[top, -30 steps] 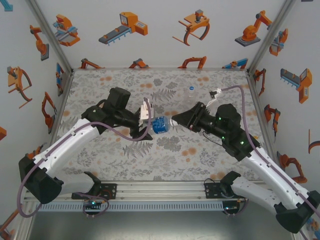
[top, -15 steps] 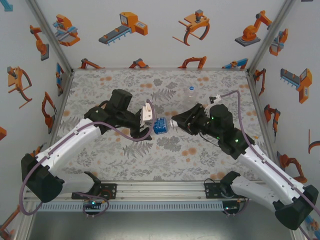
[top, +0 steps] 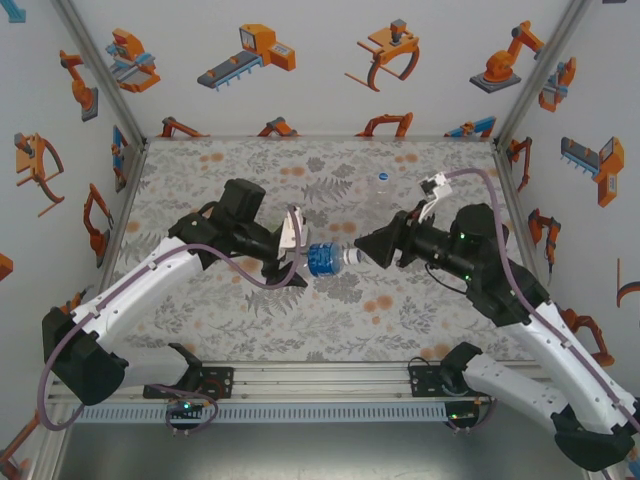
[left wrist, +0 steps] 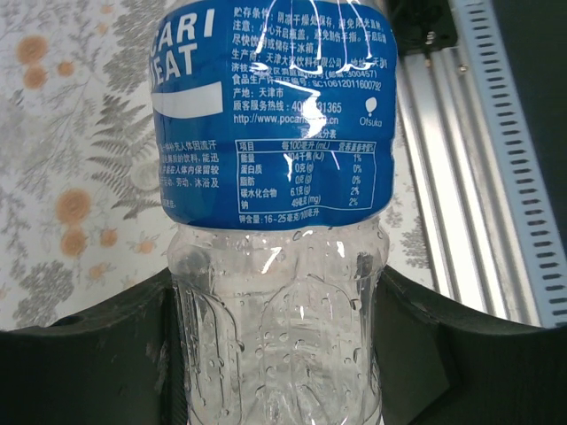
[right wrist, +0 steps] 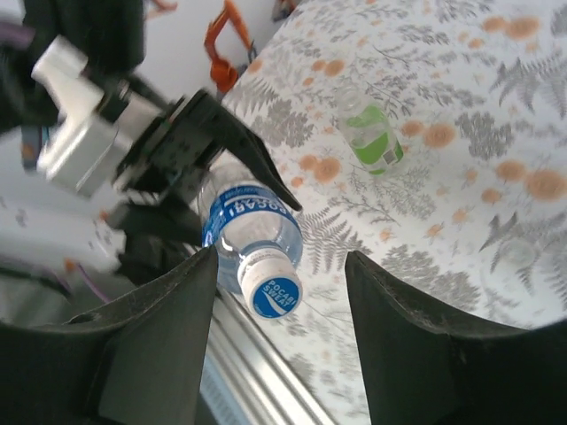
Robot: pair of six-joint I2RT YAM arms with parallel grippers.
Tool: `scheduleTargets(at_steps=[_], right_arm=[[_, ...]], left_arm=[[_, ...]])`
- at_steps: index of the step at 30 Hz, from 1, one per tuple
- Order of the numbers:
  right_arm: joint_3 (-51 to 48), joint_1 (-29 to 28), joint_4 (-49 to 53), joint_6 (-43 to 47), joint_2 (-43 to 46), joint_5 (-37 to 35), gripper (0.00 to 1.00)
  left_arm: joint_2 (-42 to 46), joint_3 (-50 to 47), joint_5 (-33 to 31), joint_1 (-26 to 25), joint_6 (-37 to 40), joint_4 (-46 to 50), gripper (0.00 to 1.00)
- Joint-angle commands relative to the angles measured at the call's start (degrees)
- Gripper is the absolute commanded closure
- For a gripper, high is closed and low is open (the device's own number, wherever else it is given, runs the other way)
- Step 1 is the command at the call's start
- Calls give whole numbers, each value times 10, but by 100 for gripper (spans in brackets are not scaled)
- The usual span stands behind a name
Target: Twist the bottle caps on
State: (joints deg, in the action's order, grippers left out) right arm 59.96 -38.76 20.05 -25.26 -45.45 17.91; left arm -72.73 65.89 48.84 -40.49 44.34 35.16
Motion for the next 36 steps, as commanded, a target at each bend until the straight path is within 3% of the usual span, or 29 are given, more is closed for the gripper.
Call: scheduleTargets(at_steps=[1, 4, 9, 22, 36], right_arm=[[-8, -3, -25, 253, 23, 157, 46], [-21, -3, -25, 373, 35, 246, 45], [-27, -3, -20, 456, 33, 282, 45], [-62, -4, -65, 456, 22, 296, 55], [-67, -5, -52, 456, 19, 282, 57]], left_arm=[[-2, 25, 75, -2, 44, 46, 100], [-7, 34, 103, -2, 60, 65, 100], [-7, 32, 108, -2, 61, 67, 100], [-13, 35, 97, -1, 48, 67, 100], [-13, 35, 100, 0, 49, 66, 100]])
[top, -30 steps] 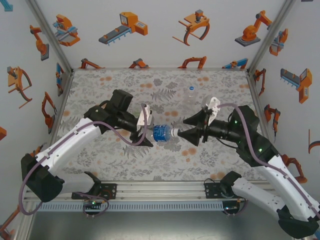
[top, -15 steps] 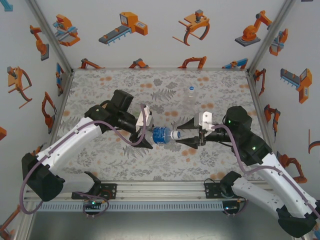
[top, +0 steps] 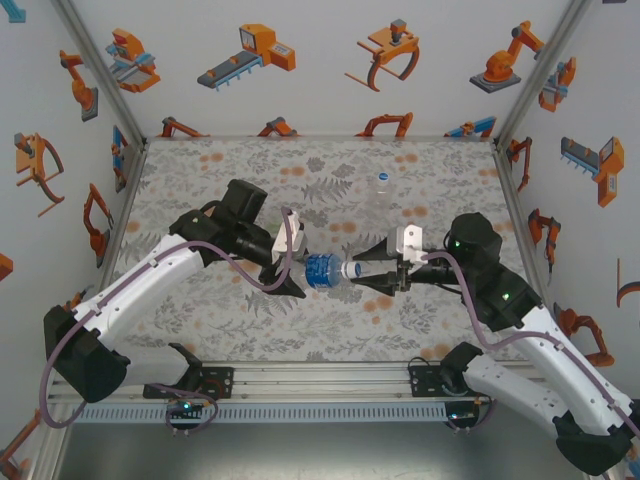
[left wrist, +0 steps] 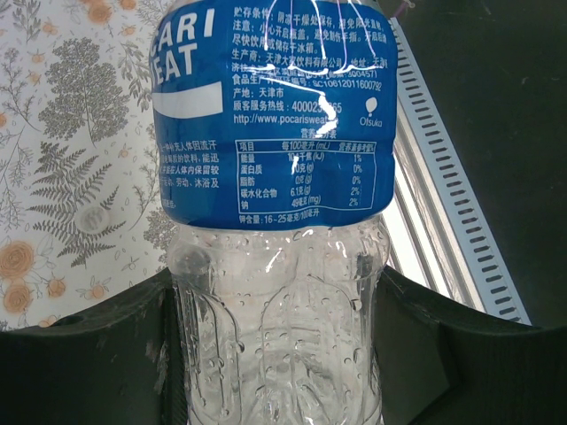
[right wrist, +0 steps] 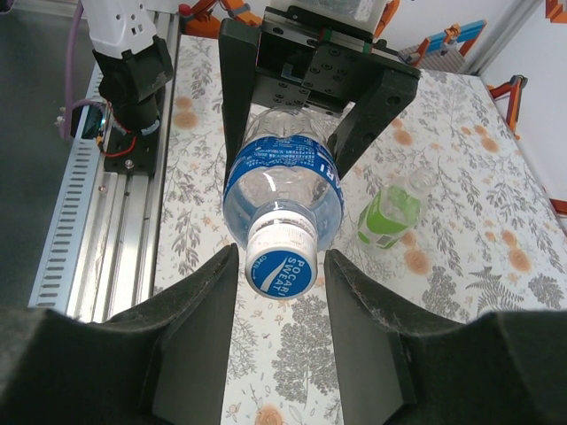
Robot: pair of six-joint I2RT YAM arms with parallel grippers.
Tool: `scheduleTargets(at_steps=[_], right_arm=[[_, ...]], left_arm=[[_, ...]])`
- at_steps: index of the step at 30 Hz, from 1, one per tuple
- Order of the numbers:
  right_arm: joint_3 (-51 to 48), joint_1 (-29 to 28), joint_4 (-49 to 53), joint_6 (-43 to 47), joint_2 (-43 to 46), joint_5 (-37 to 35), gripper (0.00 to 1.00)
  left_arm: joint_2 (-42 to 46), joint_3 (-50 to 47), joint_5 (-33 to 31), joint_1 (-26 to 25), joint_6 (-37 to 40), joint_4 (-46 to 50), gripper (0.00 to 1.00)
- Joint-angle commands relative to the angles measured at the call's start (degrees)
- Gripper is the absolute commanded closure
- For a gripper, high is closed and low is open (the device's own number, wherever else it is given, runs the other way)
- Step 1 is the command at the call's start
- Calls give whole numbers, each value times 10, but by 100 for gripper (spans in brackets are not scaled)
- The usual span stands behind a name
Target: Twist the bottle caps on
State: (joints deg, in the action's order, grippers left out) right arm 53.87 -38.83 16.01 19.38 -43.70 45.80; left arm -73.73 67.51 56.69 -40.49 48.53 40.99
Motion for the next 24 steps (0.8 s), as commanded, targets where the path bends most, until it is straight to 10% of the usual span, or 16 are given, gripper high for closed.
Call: scheduleTargets(at_steps=[1, 9, 17, 24], right_arm=[[-6, -5, -12, 8, 2, 3, 58], [-19, -6, -44, -92, 4, -47, 89], [-56, -8, -125, -615, -23, -243, 100], [-58, -8, -135, -920, -78, -228, 100]], left_arm=[[-2, 19, 22, 0, 6, 7, 100], [0, 15, 9, 3, -6, -7, 100], [16, -8, -36, 16, -49, -68, 100], [21, -15, -41, 30, -61, -84, 100]])
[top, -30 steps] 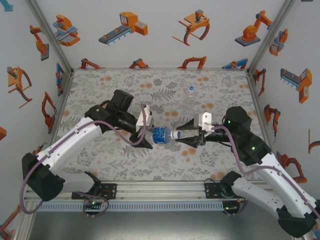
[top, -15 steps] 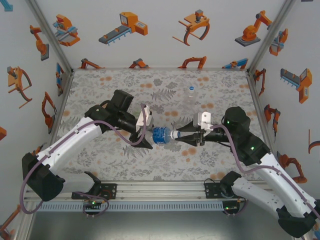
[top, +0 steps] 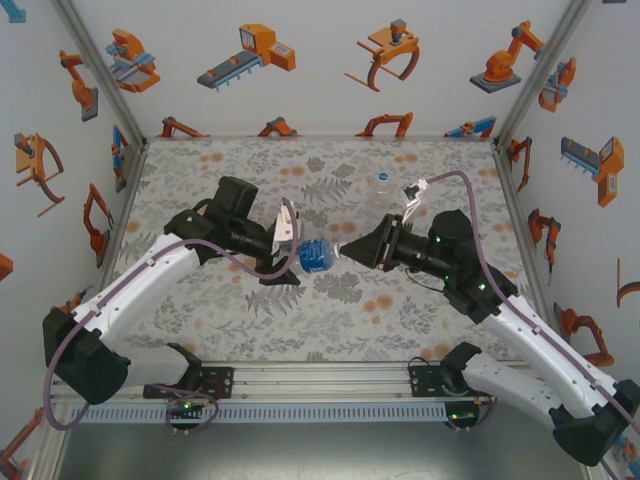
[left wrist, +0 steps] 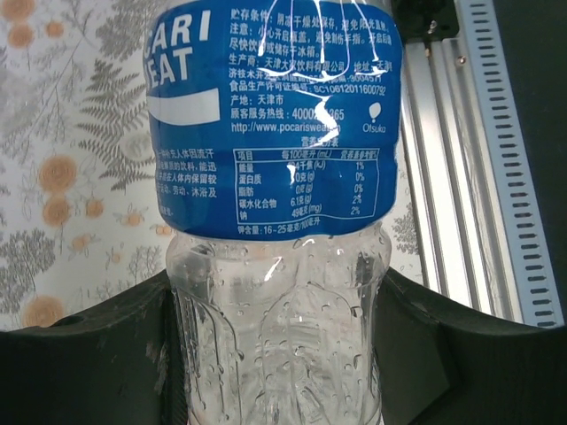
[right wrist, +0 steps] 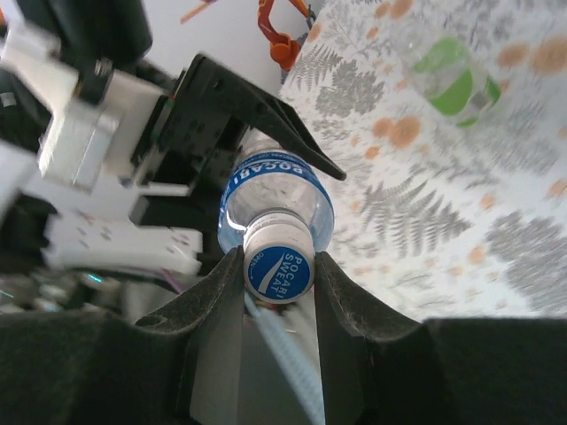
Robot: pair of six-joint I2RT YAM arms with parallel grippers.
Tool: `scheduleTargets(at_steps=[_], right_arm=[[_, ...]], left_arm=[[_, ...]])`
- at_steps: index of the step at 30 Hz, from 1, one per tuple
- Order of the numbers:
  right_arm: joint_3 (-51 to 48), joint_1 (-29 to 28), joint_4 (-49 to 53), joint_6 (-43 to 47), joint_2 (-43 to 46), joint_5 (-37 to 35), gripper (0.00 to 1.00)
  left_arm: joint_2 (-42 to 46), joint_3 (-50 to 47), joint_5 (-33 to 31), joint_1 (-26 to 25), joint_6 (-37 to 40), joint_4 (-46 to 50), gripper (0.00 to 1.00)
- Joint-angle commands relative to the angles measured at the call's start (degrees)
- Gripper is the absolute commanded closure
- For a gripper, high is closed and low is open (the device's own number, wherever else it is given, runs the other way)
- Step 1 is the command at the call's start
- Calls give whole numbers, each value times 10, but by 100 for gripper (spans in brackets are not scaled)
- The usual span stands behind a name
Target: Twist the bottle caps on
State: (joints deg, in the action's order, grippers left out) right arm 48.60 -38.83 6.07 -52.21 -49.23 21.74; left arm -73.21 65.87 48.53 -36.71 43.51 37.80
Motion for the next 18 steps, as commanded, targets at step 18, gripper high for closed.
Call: scheduleTargets(at_steps=[18], right_arm=[[62, -7, 146, -257, -66, 9, 100]], left_arm=[[30, -13, 31, -8, -19, -74, 100]])
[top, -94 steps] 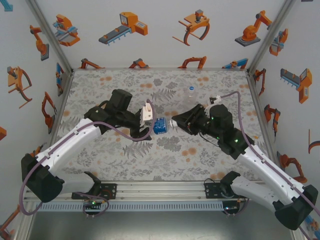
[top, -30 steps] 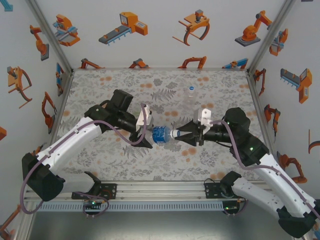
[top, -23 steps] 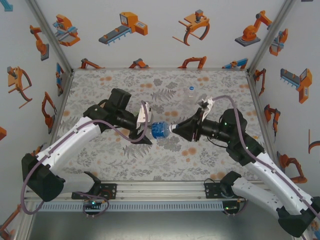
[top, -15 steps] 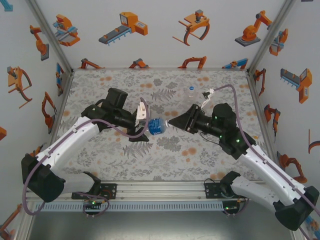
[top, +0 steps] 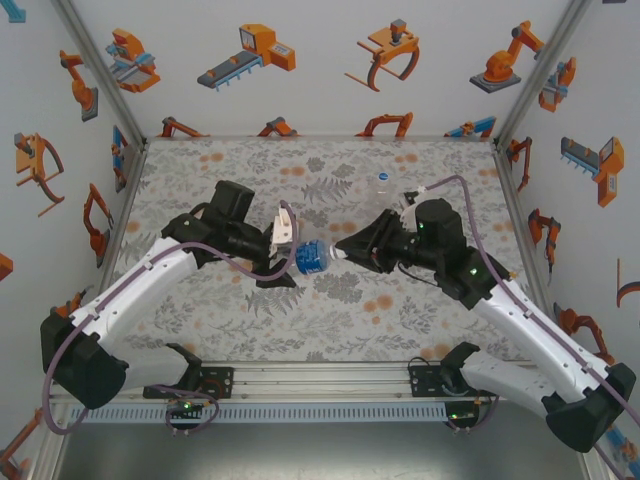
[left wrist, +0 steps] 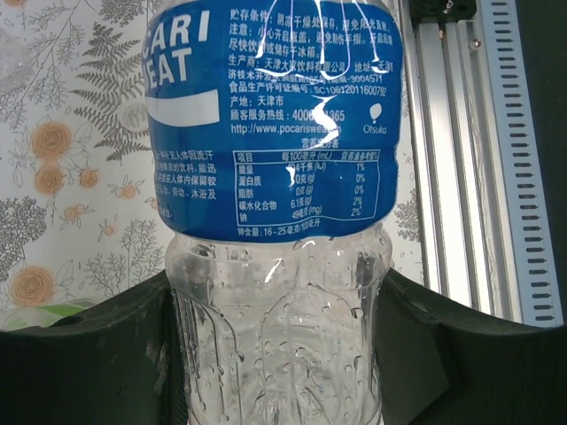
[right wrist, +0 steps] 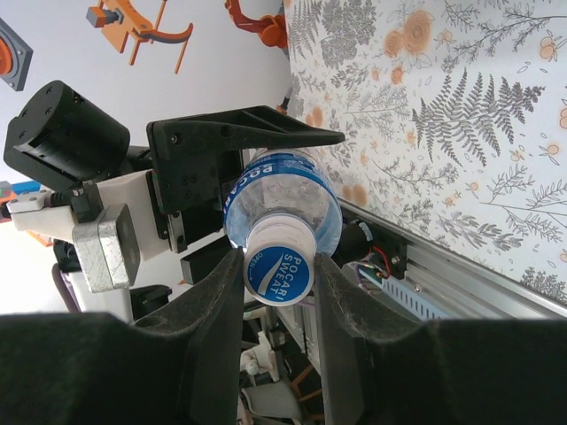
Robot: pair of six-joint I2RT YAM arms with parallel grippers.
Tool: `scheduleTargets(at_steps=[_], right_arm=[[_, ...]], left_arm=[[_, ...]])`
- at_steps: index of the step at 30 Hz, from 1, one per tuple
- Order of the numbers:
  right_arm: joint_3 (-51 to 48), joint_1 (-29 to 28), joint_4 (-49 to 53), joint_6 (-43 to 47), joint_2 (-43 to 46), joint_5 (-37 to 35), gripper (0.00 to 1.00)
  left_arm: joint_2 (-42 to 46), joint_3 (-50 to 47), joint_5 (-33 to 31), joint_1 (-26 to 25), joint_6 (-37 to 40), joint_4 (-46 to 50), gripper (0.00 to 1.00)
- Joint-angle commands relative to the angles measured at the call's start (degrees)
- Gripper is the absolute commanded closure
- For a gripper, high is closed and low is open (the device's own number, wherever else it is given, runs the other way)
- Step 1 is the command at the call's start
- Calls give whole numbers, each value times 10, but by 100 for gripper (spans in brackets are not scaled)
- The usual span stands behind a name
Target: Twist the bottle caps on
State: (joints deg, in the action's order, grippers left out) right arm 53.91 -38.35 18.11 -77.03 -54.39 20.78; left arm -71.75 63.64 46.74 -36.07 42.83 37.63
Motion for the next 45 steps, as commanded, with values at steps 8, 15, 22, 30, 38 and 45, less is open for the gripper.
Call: scheduleTargets(at_steps=[8, 15, 22, 30, 38, 45], right_arm=[[30, -12, 41, 5, -20, 13, 80], [60, -12, 77, 58, 0, -27, 66], [77, -12, 88, 83, 7, -37, 61], [78, -12, 80, 83, 2, -23, 58], [86, -11, 85, 95, 8, -28, 55], [92, -12, 90, 107, 20, -48, 54]], left_arm=[[19, 7, 40, -14, -14, -72, 100], [17, 7, 43, -13, -15, -72, 100], [19, 7, 52, -14, -13, -73, 100], [20, 7, 63, -14, -11, -72, 100], [18, 9, 56, -12, -15, -72, 100], [17, 10, 55, -12, -17, -73, 100]])
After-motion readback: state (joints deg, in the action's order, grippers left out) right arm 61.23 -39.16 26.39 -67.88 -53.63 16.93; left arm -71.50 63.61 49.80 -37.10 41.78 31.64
